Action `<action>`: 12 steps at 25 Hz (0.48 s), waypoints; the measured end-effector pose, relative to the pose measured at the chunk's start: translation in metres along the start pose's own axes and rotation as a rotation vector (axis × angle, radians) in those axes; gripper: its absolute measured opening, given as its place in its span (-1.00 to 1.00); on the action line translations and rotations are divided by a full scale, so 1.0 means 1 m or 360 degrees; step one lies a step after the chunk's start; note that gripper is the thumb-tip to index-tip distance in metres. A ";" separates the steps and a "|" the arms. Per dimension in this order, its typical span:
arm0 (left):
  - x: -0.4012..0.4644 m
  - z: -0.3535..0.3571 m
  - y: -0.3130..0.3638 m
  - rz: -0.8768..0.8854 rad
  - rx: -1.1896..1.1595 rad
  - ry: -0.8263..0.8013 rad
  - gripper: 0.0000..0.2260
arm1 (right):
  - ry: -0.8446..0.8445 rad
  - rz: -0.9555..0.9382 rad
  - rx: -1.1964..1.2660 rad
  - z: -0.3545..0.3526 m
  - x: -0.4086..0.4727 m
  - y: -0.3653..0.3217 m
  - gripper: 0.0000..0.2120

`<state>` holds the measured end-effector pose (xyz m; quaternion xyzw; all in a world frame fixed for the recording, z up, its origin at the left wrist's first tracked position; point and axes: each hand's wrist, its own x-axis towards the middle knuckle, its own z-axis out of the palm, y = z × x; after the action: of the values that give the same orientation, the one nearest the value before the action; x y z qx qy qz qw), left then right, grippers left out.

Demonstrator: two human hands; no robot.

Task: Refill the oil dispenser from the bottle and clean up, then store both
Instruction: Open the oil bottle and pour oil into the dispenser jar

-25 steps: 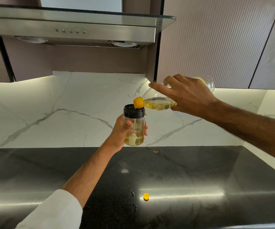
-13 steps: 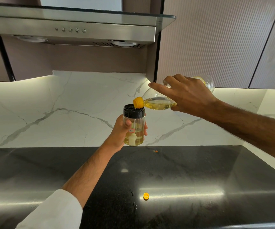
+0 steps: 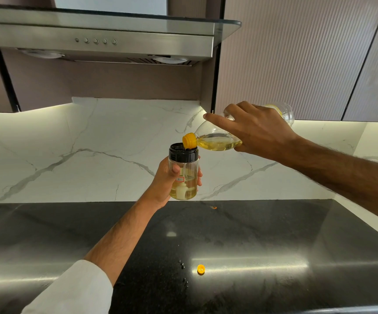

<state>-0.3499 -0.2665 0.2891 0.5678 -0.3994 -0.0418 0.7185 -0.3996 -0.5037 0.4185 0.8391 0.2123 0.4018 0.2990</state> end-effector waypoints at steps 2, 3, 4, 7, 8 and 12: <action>0.000 0.000 0.000 0.0006 -0.0003 -0.0002 -0.13 | 0.0003 -0.0002 0.0002 0.000 0.000 0.000 0.13; 0.000 -0.001 0.000 0.0007 -0.0005 0.0001 -0.14 | 0.0002 -0.0003 0.0002 0.000 0.000 0.000 0.13; 0.000 0.000 0.000 0.0007 -0.0009 0.0002 -0.15 | 0.0002 -0.0003 0.0003 0.000 0.000 -0.001 0.13; 0.000 0.000 0.001 0.0004 -0.0009 0.0006 -0.14 | 0.0013 -0.0006 0.0001 -0.001 0.000 -0.001 0.12; 0.000 0.000 0.001 0.0004 -0.0009 0.0006 -0.13 | 0.0013 -0.0007 -0.0002 -0.001 0.000 0.000 0.12; -0.001 0.000 0.002 -0.0001 -0.0004 0.0010 -0.12 | 0.0024 -0.0008 -0.0003 -0.001 0.000 0.000 0.13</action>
<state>-0.3511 -0.2660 0.2901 0.5671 -0.3969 -0.0407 0.7205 -0.4001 -0.5036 0.4189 0.8353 0.2161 0.4076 0.2992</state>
